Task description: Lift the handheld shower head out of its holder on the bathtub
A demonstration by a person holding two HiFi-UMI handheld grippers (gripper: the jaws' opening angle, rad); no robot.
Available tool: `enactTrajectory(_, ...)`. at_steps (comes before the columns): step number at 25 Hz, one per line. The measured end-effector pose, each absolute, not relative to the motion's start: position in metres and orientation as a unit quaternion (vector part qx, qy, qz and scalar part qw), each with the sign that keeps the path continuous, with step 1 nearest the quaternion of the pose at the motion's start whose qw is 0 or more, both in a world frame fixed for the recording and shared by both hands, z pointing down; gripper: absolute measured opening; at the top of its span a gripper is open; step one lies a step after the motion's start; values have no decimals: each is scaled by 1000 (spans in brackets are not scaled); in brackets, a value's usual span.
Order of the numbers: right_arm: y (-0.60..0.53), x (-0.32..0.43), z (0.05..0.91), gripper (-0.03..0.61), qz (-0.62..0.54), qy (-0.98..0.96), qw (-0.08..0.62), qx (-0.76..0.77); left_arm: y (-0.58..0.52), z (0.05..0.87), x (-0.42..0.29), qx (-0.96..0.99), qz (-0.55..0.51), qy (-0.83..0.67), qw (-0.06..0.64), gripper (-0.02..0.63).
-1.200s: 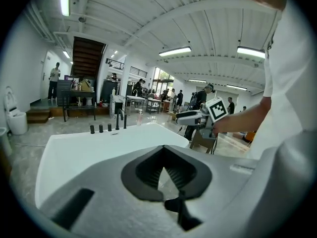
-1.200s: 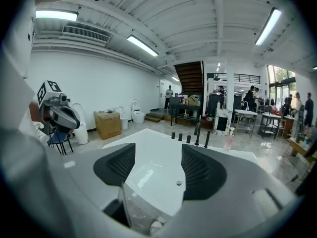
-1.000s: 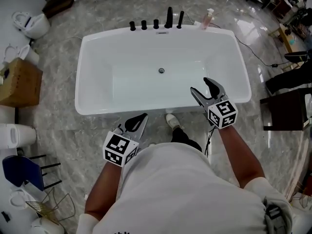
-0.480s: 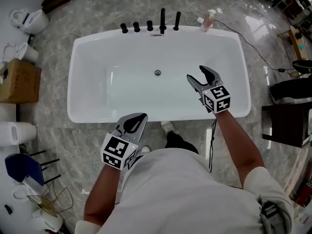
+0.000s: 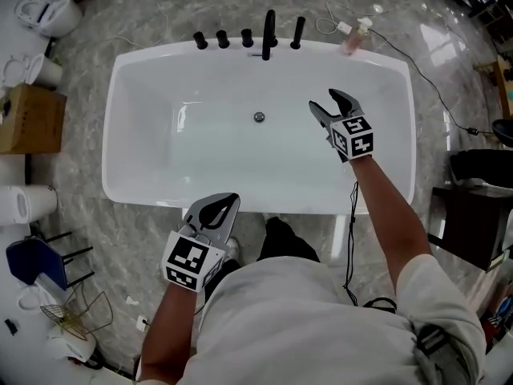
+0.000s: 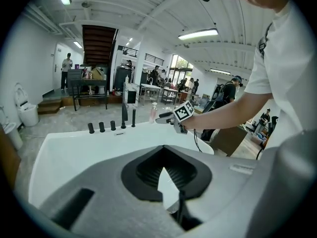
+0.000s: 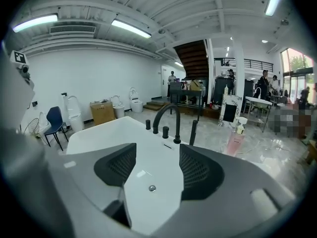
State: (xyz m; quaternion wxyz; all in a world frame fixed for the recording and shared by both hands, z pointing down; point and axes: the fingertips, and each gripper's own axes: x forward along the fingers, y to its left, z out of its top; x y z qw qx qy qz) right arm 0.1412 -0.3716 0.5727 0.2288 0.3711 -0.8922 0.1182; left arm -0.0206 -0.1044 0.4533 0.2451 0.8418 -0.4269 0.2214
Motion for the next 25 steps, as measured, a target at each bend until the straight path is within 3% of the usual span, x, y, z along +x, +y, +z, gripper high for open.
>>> enactTrajectory(25, -617, 120, 698, 279, 117, -871, 263, 397, -192, 509, -9, 823, 238, -419, 300, 6)
